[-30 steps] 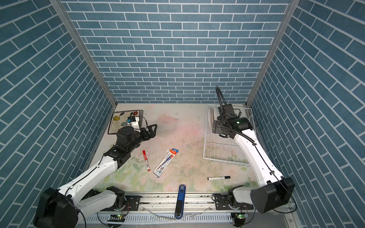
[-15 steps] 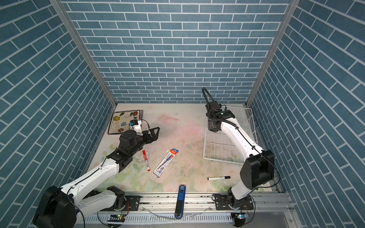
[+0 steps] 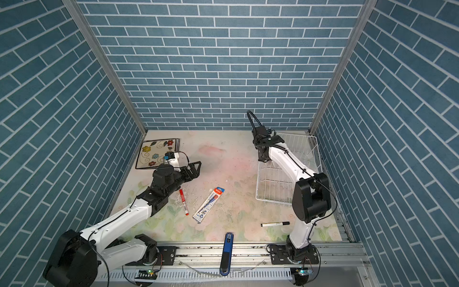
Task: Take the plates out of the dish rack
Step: 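Lower the right gripper onto the rim of the sunburst plate in the rack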
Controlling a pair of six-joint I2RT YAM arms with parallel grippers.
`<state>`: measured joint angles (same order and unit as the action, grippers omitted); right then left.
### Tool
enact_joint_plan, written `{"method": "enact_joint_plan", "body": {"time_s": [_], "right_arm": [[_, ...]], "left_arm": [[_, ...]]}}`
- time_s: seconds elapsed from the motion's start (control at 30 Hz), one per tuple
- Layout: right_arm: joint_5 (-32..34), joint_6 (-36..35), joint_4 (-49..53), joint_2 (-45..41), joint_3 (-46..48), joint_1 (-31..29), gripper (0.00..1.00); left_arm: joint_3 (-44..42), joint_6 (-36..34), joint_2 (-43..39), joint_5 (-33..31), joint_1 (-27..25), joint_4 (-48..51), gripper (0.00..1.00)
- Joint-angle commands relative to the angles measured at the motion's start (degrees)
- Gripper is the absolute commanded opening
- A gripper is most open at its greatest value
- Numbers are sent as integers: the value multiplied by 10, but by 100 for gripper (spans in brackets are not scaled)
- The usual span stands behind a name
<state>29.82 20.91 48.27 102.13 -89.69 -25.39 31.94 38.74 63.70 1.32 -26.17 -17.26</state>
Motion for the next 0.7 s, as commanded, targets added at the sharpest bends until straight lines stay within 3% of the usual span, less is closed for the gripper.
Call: {"method": "enact_joint_plan", "body": {"time_s": [0.0, 0.3, 0.67], "right_arm": [[52, -13, -8, 19, -33, -6, 62], [120, -33, -42, 46, -30, -8, 56], [154, -67, -76, 84, -39, -9, 51]], "left_arm": [[14, -13, -6, -6, -4, 10, 100], [22, -21, -2, -3, -4, 25, 100], [29, -21, -1, -2, -5, 31, 100]]}}
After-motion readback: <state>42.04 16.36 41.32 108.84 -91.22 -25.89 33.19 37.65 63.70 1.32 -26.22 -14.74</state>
